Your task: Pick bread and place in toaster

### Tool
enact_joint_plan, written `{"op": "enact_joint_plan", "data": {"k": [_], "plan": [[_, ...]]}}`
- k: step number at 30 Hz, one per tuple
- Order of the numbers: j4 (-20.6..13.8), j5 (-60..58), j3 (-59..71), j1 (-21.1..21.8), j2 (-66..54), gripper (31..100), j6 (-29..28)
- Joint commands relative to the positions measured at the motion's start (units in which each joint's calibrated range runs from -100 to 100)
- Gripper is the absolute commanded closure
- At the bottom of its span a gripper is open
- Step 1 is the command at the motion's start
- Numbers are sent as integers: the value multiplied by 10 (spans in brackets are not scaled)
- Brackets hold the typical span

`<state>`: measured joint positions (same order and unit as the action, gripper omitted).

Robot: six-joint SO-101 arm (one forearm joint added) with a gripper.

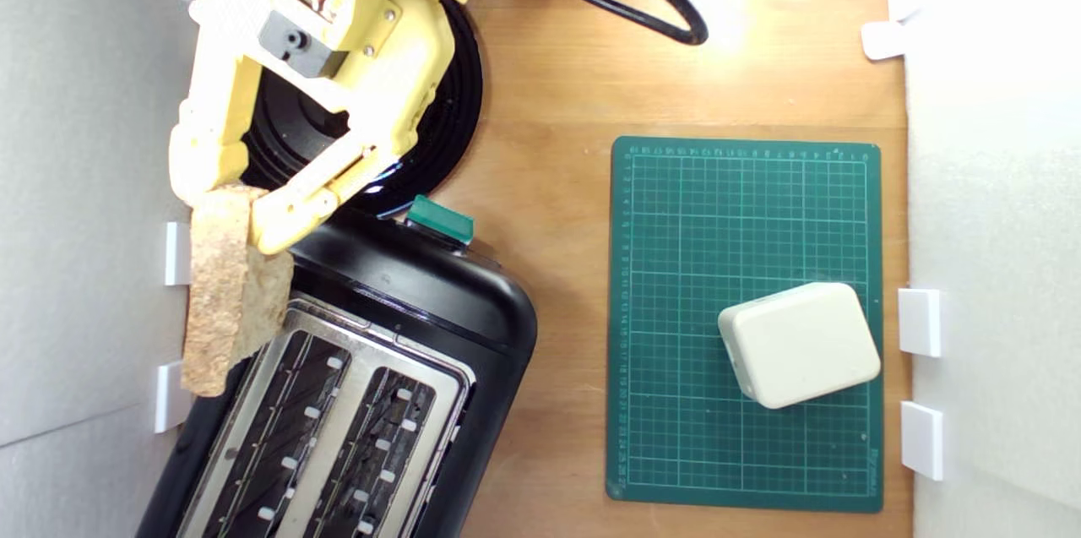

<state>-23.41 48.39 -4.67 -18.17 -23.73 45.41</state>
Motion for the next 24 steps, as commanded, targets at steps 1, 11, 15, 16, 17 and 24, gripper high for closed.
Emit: {"op": "enact_joint_plan", "data": {"k": [1,11,15,16,17,24], "plan": [[1,1,-33,-1,-6,779,-1],[1,0,-33,33,-15,779,-2],[1,0,-34,45,-15,779,-2],[1,0,-33,46,-15,779,-2],[1,0,-33,48,-15,779,-2],[1,-2,-34,50,-15,779,-2]]}}
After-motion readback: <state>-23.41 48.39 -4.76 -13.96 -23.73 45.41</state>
